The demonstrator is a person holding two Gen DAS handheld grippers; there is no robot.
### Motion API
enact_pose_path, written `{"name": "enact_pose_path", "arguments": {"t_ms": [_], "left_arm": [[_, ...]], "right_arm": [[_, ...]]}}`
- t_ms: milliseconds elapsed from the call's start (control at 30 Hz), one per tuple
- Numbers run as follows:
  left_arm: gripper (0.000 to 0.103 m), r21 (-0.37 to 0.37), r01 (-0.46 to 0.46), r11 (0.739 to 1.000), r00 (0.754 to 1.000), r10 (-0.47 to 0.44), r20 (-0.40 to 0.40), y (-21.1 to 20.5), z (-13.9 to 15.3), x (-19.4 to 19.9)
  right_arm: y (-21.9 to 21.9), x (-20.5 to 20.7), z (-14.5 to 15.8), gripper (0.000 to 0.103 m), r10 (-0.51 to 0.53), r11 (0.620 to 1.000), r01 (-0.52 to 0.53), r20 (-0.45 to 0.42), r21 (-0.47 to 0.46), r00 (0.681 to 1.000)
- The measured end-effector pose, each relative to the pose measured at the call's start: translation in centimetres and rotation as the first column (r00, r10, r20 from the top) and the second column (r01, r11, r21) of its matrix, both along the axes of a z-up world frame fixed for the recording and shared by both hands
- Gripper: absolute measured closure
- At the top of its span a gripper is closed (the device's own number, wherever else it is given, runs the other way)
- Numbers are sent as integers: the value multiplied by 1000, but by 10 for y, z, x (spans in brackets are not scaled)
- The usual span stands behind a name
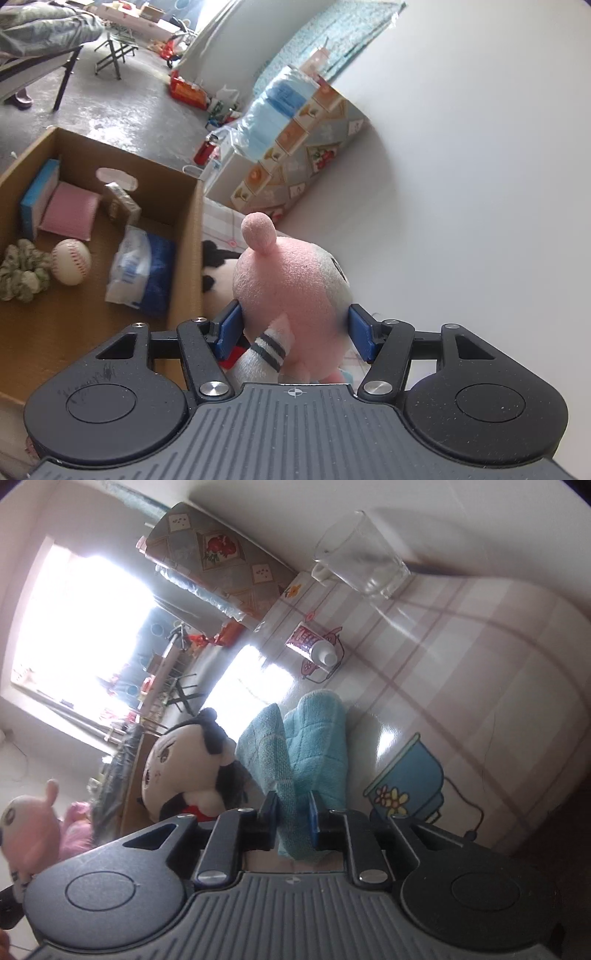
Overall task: Organize soft objects
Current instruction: 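Lift the pink pig and blue towel and carry them toward the box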
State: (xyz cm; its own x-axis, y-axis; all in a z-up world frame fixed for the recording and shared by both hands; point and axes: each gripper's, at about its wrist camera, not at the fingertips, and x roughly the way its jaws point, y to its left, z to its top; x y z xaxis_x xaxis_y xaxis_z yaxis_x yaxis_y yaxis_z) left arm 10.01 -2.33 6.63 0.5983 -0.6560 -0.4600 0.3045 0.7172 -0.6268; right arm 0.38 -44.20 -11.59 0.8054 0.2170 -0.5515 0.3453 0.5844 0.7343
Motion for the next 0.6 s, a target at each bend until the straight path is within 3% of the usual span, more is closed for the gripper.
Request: {"name": "enact_pose_path", "arguments": {"t_ms": [100,167,200,233,433,600], "left_arm": [[43,-6,-26,1000,1000,26,4,24,-4,-6],[43,-10,-43,999,999,43,1,41,-8,-11],[43,-12,-53,999,999,53,-3,50,-8,-11],[43,-16,-63,998,998,63,-5,57,-8,-12],[43,-25,-95,995,995,95,16,87,-5,-14],[43,20,-120,993,992,119,29,103,0,-5]], "right_arm": [[4,10,6,73,17,998,-17,-11,-60,1000],[5,19,9,60,19,995,-21,-15,-102,1000],[4,23,10,46,27,994,-29,-18,-109,999],[3,28,10,39,30,993,-33,-25,-111,999],[2,55,1,38,51,991,-61,-90,-118,995],[21,68,5,38,97,964,-125,-127,-234,987]]}}
